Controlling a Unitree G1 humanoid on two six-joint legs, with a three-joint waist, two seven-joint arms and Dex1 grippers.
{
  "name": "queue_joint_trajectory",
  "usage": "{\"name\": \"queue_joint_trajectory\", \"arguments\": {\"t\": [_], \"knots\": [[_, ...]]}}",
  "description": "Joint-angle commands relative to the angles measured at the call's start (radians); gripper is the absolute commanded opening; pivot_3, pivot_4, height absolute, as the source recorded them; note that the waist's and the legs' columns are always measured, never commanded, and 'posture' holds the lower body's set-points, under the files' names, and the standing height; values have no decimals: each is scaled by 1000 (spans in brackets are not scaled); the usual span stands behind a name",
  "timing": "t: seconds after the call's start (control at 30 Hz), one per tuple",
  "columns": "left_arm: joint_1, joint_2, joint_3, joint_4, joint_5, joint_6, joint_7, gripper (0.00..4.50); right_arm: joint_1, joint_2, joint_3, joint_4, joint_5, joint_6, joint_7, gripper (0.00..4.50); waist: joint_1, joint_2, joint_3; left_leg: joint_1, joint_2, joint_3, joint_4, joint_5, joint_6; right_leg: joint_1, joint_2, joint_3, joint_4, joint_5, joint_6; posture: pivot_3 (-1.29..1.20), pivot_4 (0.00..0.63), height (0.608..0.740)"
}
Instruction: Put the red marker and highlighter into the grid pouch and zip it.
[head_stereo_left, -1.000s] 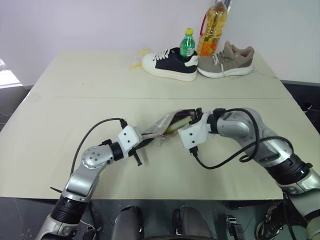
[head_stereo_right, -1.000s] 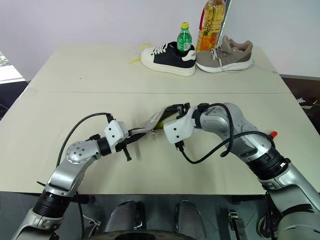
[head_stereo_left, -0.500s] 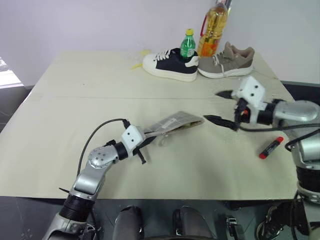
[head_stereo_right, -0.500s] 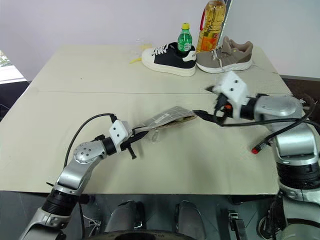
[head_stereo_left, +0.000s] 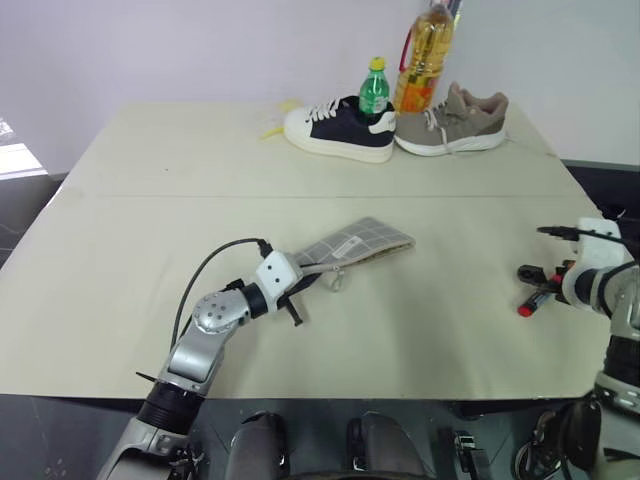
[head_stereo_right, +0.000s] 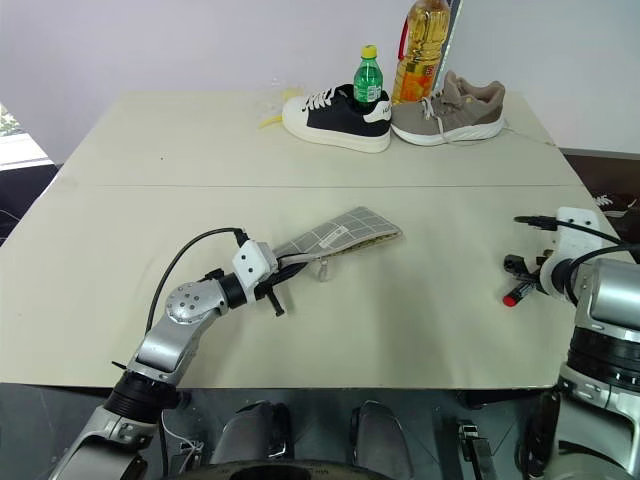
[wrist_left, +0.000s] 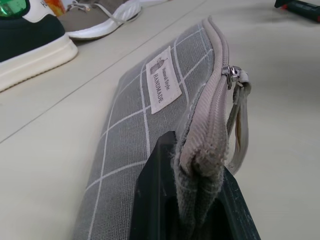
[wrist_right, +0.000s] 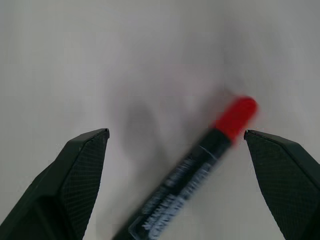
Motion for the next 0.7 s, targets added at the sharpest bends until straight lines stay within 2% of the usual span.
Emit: {"name": "queue_joint_trajectory", "arguments": {"t": [0.03, 0.1, 0.2, 0.23, 0.37, 0.4, 0.43, 0.53, 0.6, 0.67, 0.7], "knots": [[-13, -8, -6, -6, -3, -27, -5, 0, -41, 57, -71, 1, -37, 68, -87, 4483, -1, 0, 0, 0, 0, 0, 0, 0, 0, 0, 0, 0, 0, 0, 0, 0, 150, 705], [-14, -11, -4, -5, -2, -29, -3, 0, -46, 101, -87, 4, -31, 68, -106, 4483, -1, 0, 0, 0, 0, 0, 0, 0, 0, 0, 0, 0, 0, 0, 0, 0, 150, 705], [-10, -12, 1, -8, -3, -31, 3, 0, -61, 152, -114, 18, -24, 68, -132, 3637, -2, 0, 0, 0, 0, 0, 0, 0, 0, 0, 0, 0, 0, 0, 0, 0, 150, 705], [-7, -12, 3, -11, -3, -31, 6, 0, -63, 159, -113, 24, -23, 68, -139, 3238, -2, 0, 0, 0, 0, 0, 0, 0, 0, 0, 0, 0, 0, 0, 0, 0, 150, 705], [6, -6, 11, -24, -4, -28, 15, 0, -87, 169, -97, 36, -11, 68, -154, 1065, -8, 0, -1, 0, 0, 0, 0, 0, 0, 0, 1, 0, 0, 0, 0, 0, 150, 705], [9, -5, 13, -26, -4, -28, 17, 0, -97, 169, -91, 32, -6, 68, -153, 601, -9, 0, -1, 0, 0, 0, 0, 0, 0, 0, 1, 0, 0, 0, 0, 0, 150, 705], [11, -6, 21, -30, -10, -23, 24, 0, -94, 147, -29, 0, 18, 11, -117, 284, -9, 0, -1, 0, 1, 0, 0, 0, 0, 0, 1, 0, 0, 0, 0, 0, 150, 705], [13, -9, 39, -39, -24, -12, 37, 0, -56, 76, 145, -86, 68, -196, 0, 284, -15, 3, 0, 0, 1, 0, -1, 0, 0, 0, 1, 0, 1, 0, 0, 0, 150, 705], [10, -5, 48, -40, -31, -8, 38, 0, 19, -38, 322, -180, 47, -405, 116, 284, -9, 3, 1, 0, 1, 0, -2, 0, 0, -1, 1, 0, 0, 0, 0, 0, 150, 705], [5, 0, 55, -39, -35, -5, 37, 0, 86, -199, 530, -272, -48, -781, 259, 284, -5, 3, 1, 0, 0, -1, -2, 0, 0, 0, 1, 0, -1, -1, 2, 0, 150, 705], [4, 1, 57, -39, -36, -5, 37, 0, 100, -246, 583, -286, -73, -892, 300, 284, -5, 3, 1, 0, 0, -1, -2, 0, 0, 0, 1, 0, -1, -1, 3, 0, 150, 705]]}}
